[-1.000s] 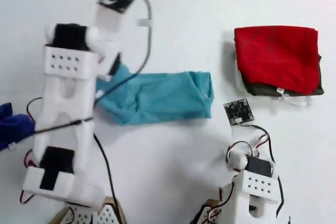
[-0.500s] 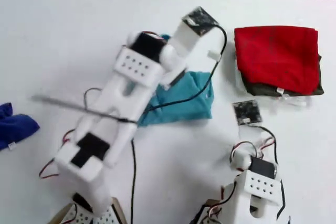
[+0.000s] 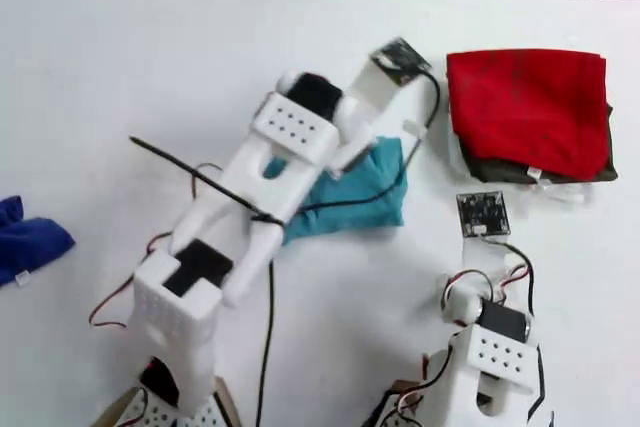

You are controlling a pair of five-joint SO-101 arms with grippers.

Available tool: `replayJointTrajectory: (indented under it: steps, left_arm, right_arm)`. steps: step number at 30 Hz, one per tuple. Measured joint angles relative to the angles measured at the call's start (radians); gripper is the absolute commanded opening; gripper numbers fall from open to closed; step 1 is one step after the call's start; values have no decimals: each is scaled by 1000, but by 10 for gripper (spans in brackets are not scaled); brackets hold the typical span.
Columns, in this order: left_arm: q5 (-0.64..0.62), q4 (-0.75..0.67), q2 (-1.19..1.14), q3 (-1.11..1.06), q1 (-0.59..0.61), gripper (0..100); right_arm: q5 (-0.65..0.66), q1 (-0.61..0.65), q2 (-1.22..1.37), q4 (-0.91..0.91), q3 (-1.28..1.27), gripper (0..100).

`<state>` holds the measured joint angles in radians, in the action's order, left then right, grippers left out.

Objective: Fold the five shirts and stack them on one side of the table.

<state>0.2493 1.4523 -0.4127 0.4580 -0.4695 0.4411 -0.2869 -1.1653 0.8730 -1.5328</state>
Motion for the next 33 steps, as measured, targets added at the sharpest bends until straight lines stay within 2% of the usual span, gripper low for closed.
replayJointTrajectory:
  steps: [2,7,10,13,17,19,25,29,33]
  left_arm:
    - [-5,-25,0,0,-18,196]
    - [-143,-63,0,38,-11,199]
    - [-163,-26,0,129,17,199]
    - [-152,61,0,256,78,188]
    - [-44,224,0,399,229,10]
    - [-5,287,2,407,315,36]
    - [-11,318,11,250,589,27]
    - [25,313,112,63,717,27]
    - [84,203,313,-229,832,27]
  right_arm:
    - [0,0,0,0,0,23]
    - [0,0,0,0,0,23]
    - [0,0,0,0,0,23]
    - [0,0,0,0,0,21]
    - [-8,0,0,-43,0,20]
    - [-11,0,0,-77,11,20]
    - [-11,155,2,-78,187,20]
    - [-49,299,28,-84,310,20]
    - [-132,411,187,-107,462,20]
